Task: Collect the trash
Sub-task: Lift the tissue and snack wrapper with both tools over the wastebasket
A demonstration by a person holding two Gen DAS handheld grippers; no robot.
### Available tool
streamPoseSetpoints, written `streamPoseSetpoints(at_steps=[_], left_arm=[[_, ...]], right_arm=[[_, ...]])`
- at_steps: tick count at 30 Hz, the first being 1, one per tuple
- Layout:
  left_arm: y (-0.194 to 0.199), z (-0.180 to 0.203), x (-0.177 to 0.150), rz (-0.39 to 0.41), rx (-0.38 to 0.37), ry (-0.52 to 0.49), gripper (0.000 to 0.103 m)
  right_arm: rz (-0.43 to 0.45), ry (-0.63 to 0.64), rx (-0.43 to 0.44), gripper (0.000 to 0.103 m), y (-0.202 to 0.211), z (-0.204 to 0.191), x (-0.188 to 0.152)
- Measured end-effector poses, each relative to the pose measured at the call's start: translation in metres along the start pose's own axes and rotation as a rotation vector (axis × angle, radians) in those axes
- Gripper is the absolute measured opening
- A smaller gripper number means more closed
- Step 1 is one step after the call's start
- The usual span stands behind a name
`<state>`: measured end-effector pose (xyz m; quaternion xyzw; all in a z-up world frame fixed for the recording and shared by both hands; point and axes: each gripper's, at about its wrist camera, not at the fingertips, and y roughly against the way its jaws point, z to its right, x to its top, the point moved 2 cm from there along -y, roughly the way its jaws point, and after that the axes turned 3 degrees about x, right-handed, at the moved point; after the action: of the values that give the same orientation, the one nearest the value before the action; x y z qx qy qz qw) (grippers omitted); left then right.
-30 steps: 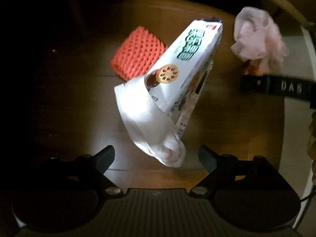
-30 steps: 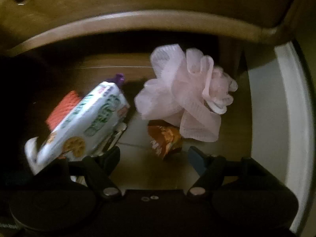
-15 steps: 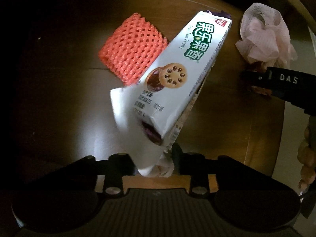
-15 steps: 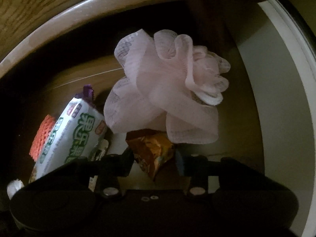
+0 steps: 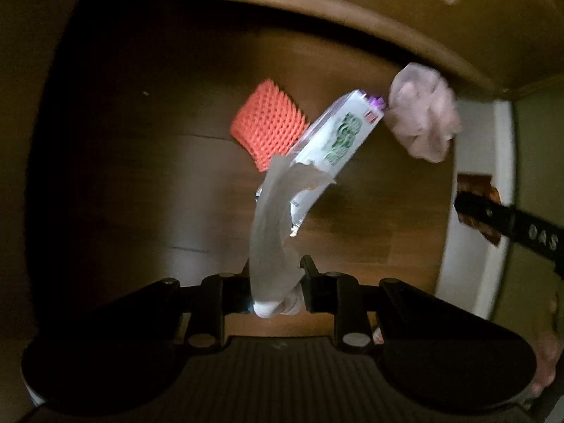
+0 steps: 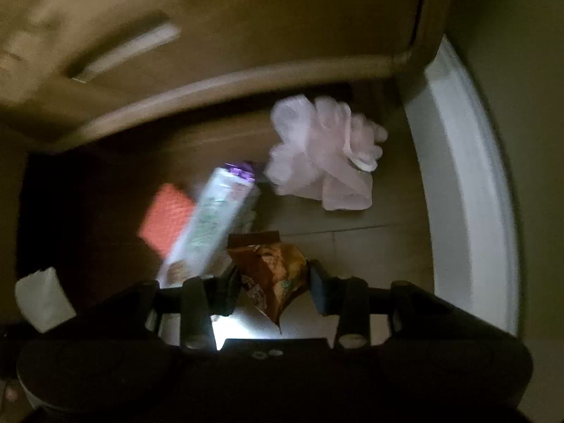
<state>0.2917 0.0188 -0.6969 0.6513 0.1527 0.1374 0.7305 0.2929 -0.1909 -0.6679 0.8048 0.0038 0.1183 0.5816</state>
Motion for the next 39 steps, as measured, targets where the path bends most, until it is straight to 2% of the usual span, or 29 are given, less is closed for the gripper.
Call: streamPoseSetpoints(at_steps=[5, 9, 14, 21, 30, 33, 39], left_arm=[[0.096, 0.008, -0.012, 0.064, -0.036, 0.002, 0.024], [0.187, 0.015, -0.016, 0.132, -0.062, -0.006, 0.024], [0.298, 0.017, -0.013, 0.208, -0.108, 0.004, 0.024], [0.428, 0.016, -0.007, 0.32, -0.143, 0.015, 0.024], [0.551, 0.024, 0.002, 0.478, -0.179, -0.038, 0.024], [0.58, 0.029, 0.011, 0.516, -0.21, -0.048, 0.024], [0.63, 0.032, 0.024, 0.594, -0.212, -0.071, 0.024]], right_arm=[[0.033, 0.021, 0.032, 0.037, 0.08, -0.037, 0.006], [0.079, 0.036, 0.073, 0.036, 0.159, -0.068, 0.017], [0.143, 0.096, 0.12, 0.036, 0.26, -0.114, 0.04], [0.222, 0.183, 0.182, 0.036, 0.385, -0.169, 0.073], [0.356, 0.288, 0.227, 0.036, 0.494, -0.22, 0.108], [0.405, 0.341, 0.244, 0.036, 0.52, -0.238, 0.123], [0.488, 0.432, 0.239, 0.036, 0.563, -0.259, 0.157]])
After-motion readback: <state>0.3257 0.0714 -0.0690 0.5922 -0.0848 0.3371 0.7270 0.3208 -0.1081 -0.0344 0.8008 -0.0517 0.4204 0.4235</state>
